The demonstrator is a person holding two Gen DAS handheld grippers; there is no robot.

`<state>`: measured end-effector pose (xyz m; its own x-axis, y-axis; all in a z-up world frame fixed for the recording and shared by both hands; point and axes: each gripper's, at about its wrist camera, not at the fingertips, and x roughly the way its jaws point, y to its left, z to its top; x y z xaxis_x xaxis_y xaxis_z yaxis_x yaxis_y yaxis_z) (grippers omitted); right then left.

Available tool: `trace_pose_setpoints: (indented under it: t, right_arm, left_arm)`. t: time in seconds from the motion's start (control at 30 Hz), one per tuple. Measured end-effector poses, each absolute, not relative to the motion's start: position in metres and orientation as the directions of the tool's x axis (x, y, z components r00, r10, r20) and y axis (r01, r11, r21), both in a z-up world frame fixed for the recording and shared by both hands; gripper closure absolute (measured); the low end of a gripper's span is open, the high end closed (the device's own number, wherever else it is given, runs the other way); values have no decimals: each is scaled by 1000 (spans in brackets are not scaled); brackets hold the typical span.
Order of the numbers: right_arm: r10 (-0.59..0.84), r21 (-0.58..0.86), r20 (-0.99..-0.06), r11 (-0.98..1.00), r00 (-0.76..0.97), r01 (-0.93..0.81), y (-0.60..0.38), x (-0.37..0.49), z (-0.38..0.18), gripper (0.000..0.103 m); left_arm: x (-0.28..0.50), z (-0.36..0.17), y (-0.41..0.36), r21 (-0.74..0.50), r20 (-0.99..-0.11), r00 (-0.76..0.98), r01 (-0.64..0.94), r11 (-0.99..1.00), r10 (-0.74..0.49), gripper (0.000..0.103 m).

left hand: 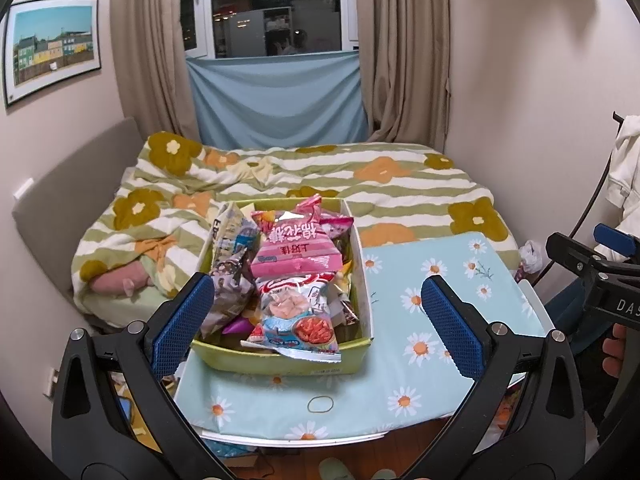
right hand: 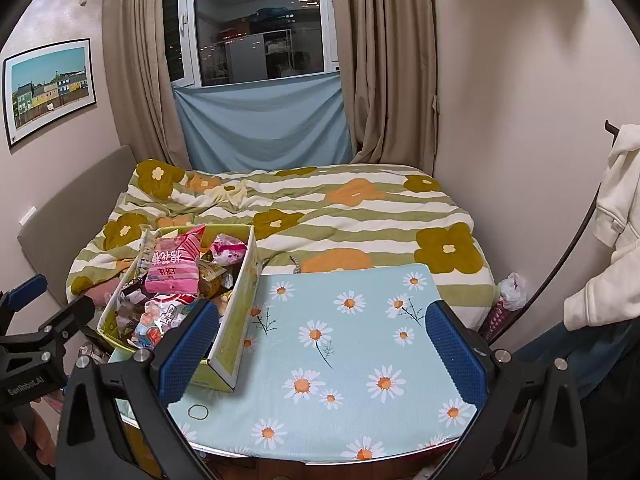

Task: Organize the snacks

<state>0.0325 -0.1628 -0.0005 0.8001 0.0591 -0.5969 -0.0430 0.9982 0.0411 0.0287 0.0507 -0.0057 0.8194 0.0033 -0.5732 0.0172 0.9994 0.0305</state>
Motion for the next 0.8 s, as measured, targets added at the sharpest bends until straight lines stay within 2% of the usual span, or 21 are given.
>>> trace_pose_setpoints:
  t: [0.8]
  right_arm:
    - [63, 50, -596, 998, 801, -42, -160, 38, 0, 0]
  left_arm:
    - [31, -3, 55, 46, -541, 841, 11, 999, 15, 0]
